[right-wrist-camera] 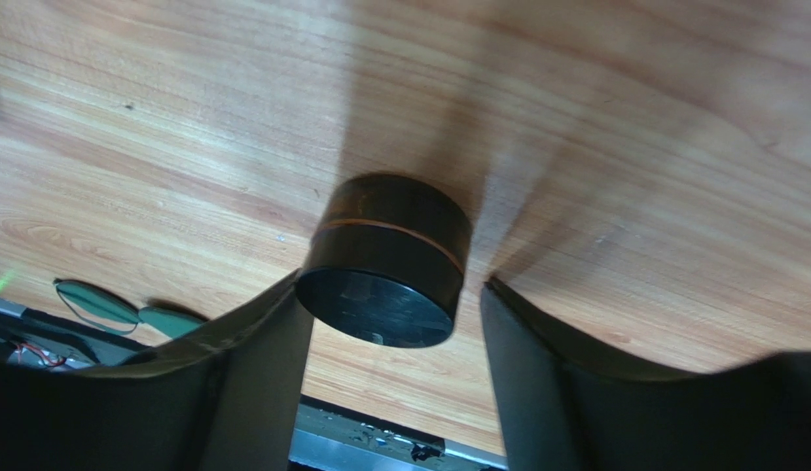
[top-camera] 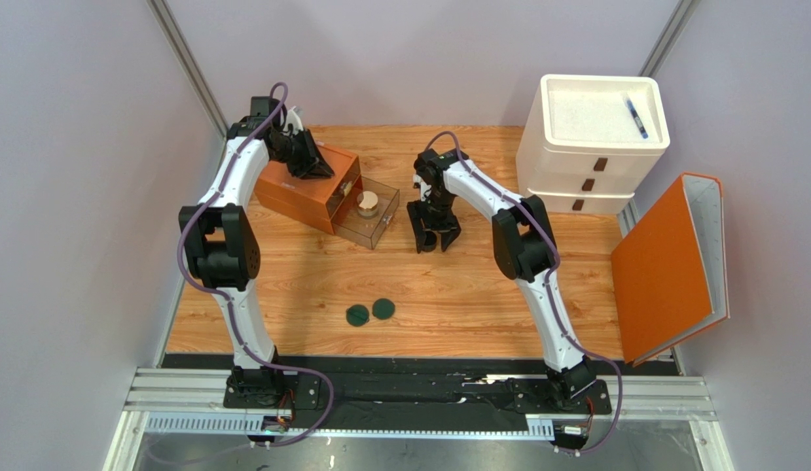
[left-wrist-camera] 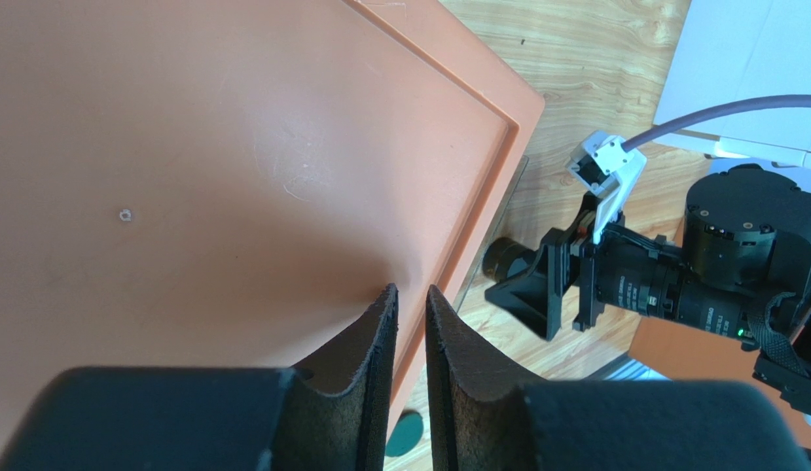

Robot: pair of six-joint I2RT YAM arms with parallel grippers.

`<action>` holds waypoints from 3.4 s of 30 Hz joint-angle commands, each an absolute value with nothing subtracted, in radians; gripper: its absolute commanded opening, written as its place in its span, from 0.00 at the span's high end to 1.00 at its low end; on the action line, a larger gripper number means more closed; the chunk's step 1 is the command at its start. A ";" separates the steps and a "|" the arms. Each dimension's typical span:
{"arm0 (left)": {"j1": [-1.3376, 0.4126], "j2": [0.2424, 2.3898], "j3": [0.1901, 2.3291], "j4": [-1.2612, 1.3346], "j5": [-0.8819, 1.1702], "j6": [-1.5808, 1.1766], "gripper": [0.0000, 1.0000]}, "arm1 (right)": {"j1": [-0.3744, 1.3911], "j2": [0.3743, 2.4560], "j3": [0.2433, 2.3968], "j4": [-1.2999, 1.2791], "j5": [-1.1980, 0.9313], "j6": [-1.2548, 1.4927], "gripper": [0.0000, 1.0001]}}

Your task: Organize the makeup

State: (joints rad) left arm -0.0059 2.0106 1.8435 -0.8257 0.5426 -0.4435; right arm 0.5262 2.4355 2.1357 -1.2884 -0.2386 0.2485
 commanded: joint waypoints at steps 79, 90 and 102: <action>-0.006 2.029 1.786 -0.844 0.512 -0.445 0.75 | 0.626 2.393 2.502 -0.998 -0.531 0.502 0.37; -0.006 2.055 1.812 -0.851 0.529 -0.440 0.75 | 0.676 2.108 2.059 -1.127 -0.510 0.128 0.37; -0.006 2.077 1.856 -0.905 0.555 -0.413 0.76 | 0.880 2.153 1.925 -1.138 -0.311 0.068 0.39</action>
